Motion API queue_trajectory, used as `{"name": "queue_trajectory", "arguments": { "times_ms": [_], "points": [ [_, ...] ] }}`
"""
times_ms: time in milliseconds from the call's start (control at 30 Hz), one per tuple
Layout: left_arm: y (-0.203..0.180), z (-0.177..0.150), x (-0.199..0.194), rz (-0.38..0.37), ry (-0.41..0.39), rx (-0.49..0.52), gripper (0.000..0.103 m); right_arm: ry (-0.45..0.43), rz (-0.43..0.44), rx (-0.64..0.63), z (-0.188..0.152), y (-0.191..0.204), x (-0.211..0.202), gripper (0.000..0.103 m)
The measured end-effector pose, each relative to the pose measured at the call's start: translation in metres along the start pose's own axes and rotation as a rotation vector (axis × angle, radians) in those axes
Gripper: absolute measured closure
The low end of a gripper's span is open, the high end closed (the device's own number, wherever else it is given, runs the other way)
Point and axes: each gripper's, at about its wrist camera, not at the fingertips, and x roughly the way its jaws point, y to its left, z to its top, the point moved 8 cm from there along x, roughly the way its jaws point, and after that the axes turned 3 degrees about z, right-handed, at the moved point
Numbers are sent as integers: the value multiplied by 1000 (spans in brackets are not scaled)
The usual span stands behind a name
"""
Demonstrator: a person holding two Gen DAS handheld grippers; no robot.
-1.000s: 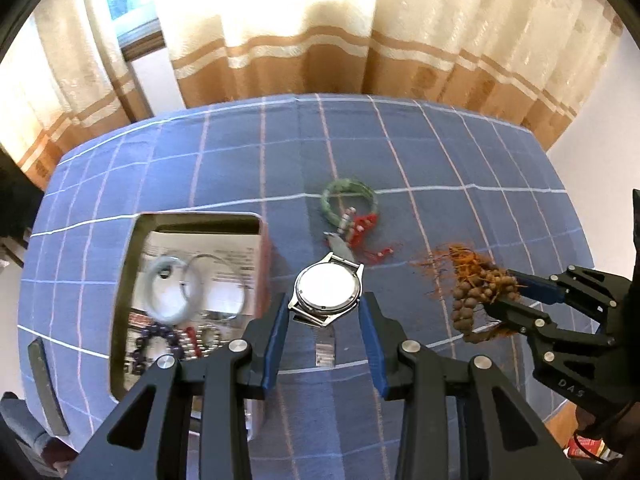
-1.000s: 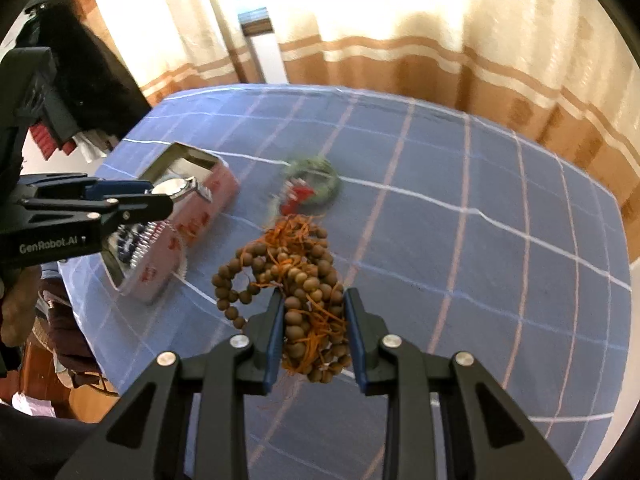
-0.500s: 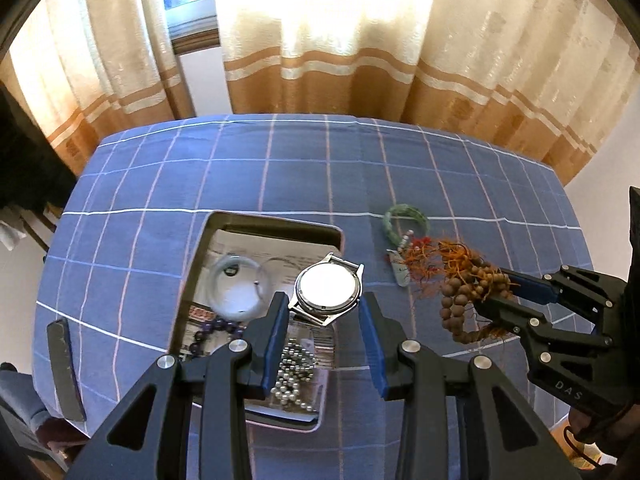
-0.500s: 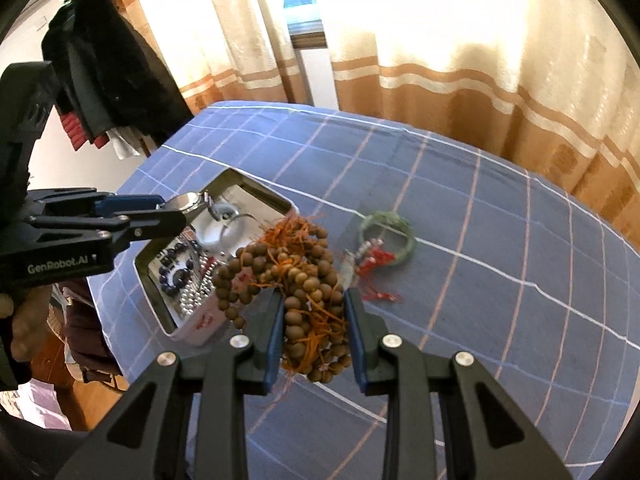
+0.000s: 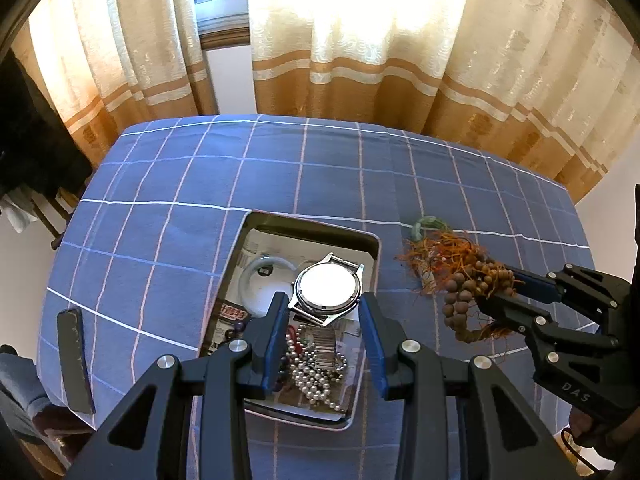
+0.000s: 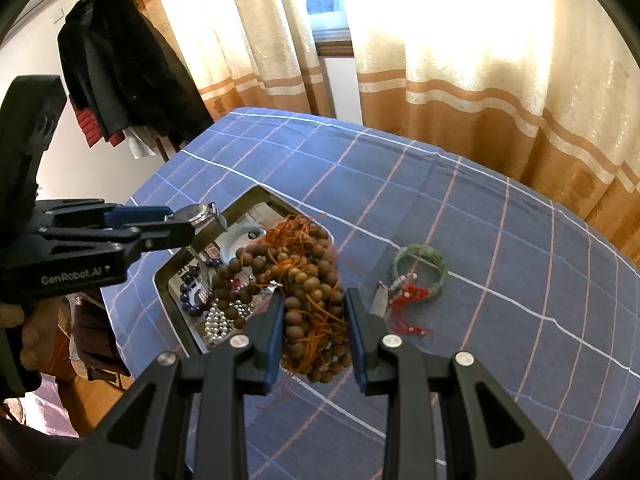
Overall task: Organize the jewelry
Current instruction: 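Carry the wristwatch and prayer beads over the tin with both grippers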
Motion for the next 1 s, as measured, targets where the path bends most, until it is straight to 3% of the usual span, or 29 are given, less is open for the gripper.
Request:
{"name": "queue_trajectory", "arguments": {
  "times_ms": [1000],
  "points": [
    [67,4,23,68,25,-102,66,16,69,-115,48,46,44,72]
  ]
}}
